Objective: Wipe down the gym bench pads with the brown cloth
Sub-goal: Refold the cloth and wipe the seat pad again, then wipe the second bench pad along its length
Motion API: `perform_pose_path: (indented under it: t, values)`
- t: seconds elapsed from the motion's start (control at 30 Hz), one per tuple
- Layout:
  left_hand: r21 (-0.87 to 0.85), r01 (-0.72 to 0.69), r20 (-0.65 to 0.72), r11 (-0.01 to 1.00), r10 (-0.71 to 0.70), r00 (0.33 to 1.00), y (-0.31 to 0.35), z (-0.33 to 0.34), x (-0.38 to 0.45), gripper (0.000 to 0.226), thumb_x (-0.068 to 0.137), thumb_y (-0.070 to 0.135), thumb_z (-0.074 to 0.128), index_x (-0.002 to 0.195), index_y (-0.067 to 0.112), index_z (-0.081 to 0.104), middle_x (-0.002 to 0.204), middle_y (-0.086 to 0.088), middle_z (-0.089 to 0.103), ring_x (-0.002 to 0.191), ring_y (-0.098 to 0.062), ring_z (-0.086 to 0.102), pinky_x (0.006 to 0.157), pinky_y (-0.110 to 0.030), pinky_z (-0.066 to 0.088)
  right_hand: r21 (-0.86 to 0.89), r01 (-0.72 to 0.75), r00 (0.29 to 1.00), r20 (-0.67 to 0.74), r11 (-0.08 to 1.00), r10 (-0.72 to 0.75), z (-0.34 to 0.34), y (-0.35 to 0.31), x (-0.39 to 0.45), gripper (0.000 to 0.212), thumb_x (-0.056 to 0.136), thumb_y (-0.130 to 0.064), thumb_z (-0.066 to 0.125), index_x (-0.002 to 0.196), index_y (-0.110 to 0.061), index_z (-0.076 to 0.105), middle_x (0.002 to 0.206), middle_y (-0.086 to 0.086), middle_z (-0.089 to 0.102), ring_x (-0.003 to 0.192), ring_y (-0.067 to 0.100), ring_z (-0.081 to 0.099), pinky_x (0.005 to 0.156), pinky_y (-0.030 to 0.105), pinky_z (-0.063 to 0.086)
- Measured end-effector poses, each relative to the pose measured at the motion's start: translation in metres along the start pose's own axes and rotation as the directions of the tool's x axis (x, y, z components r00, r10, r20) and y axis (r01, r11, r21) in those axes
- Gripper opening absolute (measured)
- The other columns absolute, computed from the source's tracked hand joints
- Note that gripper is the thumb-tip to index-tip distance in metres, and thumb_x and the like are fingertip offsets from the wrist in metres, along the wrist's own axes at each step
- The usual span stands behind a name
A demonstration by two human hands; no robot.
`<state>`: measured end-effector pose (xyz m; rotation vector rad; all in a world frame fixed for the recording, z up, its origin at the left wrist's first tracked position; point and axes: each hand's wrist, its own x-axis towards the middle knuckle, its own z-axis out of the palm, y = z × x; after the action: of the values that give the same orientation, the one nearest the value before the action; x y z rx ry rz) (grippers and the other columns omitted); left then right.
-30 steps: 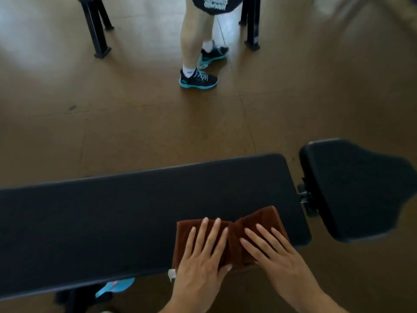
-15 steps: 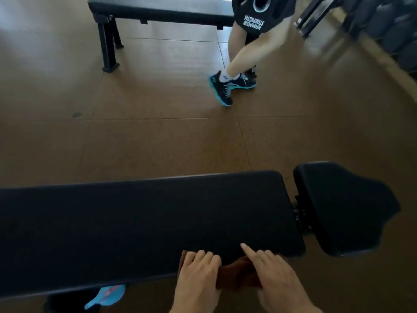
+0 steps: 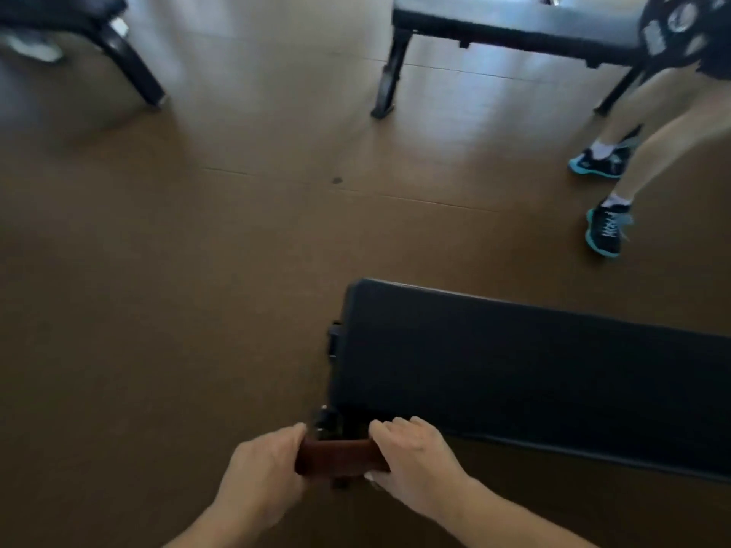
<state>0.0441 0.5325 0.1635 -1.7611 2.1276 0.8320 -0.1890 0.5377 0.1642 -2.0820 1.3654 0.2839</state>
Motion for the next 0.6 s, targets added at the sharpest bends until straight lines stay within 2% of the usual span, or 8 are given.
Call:
perform_pose_path:
  t: [0.1, 0.2, 0.27, 0.4, 0.5, 0.6]
  values:
    - [0.054, 0.082, 0.015, 0.995, -0.083, 0.996, -0.098, -0.043, -0.028, 0.034, 0.085, 0.063, 0.059, 0.094, 0.034, 0.045, 0.105, 0.011, 0.069, 0.105, -0.011, 0.066, 0.075, -0.030, 0.041, 0.023, -0.034, 0.997, 0.063, 0.999, 0.032, -0.011, -0.090, 0.066, 0.032, 0.093, -0.046, 0.070, 0.113, -0.028, 0.052, 0.109, -0.005, 0.065, 0.101, 0.021, 0.064, 0.091, 0.040, 0.052]
    - [-0.028, 0.196, 0.036, 0.980, -0.195, 0.980, -0.161, -0.075, -0.042, 0.040, 0.082, 0.065, 0.067, 0.082, 0.031, 0.047, 0.083, 0.015, 0.062, 0.079, -0.003, 0.061, 0.062, -0.024, 0.038, 0.045, -0.055, 0.993, 0.103, 0.997, 0.050, -0.028, -0.144, 0.115, 0.032, 0.091, -0.041, 0.075, 0.112, -0.027, 0.055, 0.105, -0.005, 0.065, 0.098, 0.021, 0.064, 0.087, 0.040, 0.055]
    - [-0.089, 0.273, 0.031, 0.958, -0.271, 0.962, -0.187, -0.091, -0.042, 0.043, 0.077, 0.067, 0.071, 0.079, 0.030, 0.050, 0.077, 0.014, 0.062, 0.071, -0.003, 0.057, 0.060, -0.025, 0.039, 0.038, -0.044, 0.994, 0.100, 0.998, 0.040, -0.041, -0.161, 0.142, 0.033, 0.090, -0.039, 0.077, 0.111, -0.026, 0.056, 0.104, -0.004, 0.065, 0.098, 0.021, 0.064, 0.086, 0.040, 0.056]
    - [-0.104, 0.340, 0.037, 0.935, -0.338, 0.940, -0.216, -0.124, -0.015, 0.038, 0.087, 0.061, 0.067, 0.082, 0.029, 0.046, 0.074, 0.009, 0.065, 0.068, -0.006, 0.061, 0.058, -0.027, 0.040, 0.012, -0.088, 0.996, 0.019, 0.996, 0.088, -0.071, -0.164, 0.189, 0.035, 0.088, -0.042, 0.078, 0.110, -0.024, 0.058, 0.104, -0.004, 0.066, 0.101, 0.022, 0.064, 0.085, 0.041, 0.055]
    - [-0.145, 0.330, 0.050, 0.933, -0.326, 0.944, -0.219, -0.159, 0.037, 0.031, 0.094, 0.051, 0.064, 0.083, 0.029, 0.044, 0.067, 0.005, 0.068, 0.060, -0.004, 0.061, 0.054, -0.026, 0.040, 0.032, -0.153, 0.987, -0.046, 0.988, 0.155, -0.096, -0.144, 0.224, 0.032, 0.088, -0.041, 0.078, 0.107, -0.025, 0.058, 0.105, -0.004, 0.066, 0.102, 0.023, 0.064, 0.088, 0.041, 0.052]
    - [-0.100, 0.289, 0.048, 0.952, -0.285, 0.957, -0.213, -0.192, 0.104, 0.034, 0.092, 0.048, 0.066, 0.082, 0.030, 0.040, 0.066, 0.003, 0.067, 0.061, -0.006, 0.061, 0.055, -0.027, 0.040, 0.100, -0.282, 0.958, -0.029, 0.954, 0.286, -0.122, -0.110, 0.257, 0.029, 0.087, -0.040, 0.079, 0.103, -0.030, 0.058, 0.103, -0.007, 0.066, 0.102, 0.020, 0.063, 0.090, 0.038, 0.049]
